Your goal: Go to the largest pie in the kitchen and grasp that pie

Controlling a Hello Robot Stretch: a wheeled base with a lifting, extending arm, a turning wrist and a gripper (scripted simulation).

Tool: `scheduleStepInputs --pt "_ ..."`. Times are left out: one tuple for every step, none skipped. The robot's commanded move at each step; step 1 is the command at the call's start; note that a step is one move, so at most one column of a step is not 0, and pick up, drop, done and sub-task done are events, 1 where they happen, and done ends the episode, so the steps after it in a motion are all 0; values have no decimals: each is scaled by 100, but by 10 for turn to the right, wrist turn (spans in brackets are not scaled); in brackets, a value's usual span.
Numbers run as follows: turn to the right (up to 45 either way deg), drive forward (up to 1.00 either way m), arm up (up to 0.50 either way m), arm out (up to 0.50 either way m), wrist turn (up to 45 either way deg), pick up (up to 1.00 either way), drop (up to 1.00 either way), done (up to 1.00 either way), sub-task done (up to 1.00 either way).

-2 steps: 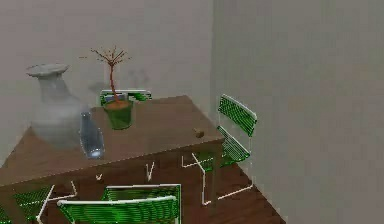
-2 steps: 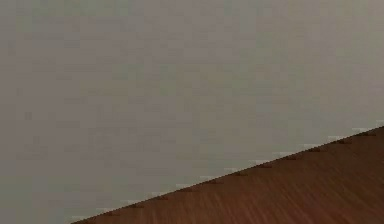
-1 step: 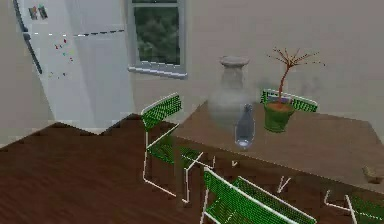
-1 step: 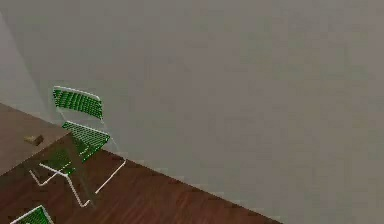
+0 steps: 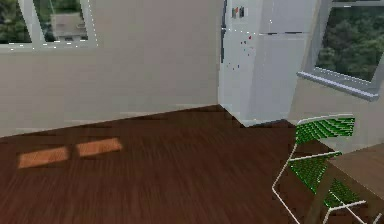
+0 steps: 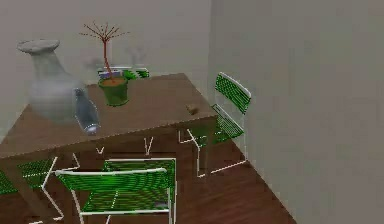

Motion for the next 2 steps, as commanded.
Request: scheduleStepInputs --pt "-150 0 0 0 0 0 0 0 0" --pt "0 55 0 0 0 0 0 0 0"
